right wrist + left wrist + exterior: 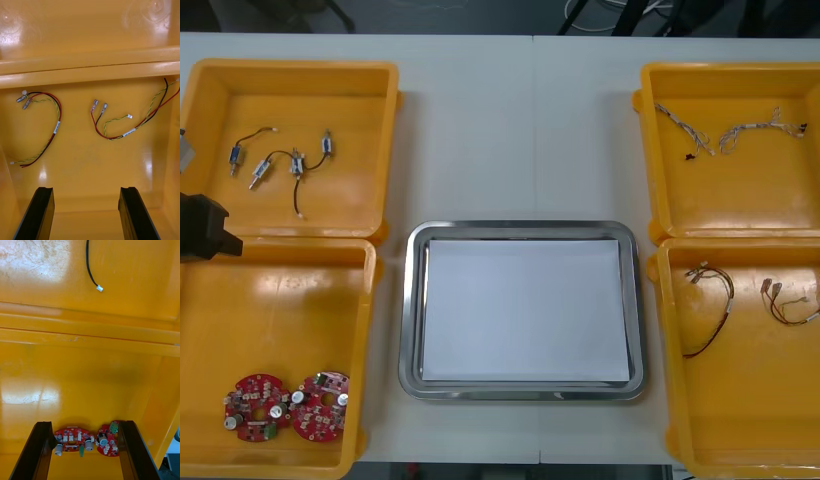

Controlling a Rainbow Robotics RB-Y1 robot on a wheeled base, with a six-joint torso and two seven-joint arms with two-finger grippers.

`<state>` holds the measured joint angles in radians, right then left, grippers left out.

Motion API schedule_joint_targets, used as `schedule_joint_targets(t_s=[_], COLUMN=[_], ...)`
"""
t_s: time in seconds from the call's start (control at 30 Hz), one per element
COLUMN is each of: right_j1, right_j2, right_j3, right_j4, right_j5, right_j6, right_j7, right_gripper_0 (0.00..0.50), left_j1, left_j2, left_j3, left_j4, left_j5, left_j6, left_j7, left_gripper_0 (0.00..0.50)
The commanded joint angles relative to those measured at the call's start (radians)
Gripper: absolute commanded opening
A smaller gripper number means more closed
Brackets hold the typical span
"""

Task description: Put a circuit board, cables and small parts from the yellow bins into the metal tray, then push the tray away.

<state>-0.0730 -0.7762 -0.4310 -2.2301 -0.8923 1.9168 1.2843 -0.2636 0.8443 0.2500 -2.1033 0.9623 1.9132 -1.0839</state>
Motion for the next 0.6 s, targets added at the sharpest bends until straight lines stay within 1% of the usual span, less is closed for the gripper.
schedule_joint_targets(t_s=[0.03,0.6], right_j1=[0.010,0.010], right_j2=[-0.040,-0.040], right_j3=[-0.003,-0.003], right_j4=[-0.019,-0.019], right_j5=[-0.004,-0.004], right_j6=[0.003,0.003], right_j7=[0.041,0.041], right_gripper_0=[0.500,0.500], left_j1=[0.018,0.018], left_j2=[0.047,0.047], left_j3=[0.023,0.023], left_j4=[-0.030,-0.030], left_j5=[-0.008,-0.008], left_j6=[0.007,0.007], left_j7=[-0.102,-0.102], left_gripper_0=[0.500,0.500])
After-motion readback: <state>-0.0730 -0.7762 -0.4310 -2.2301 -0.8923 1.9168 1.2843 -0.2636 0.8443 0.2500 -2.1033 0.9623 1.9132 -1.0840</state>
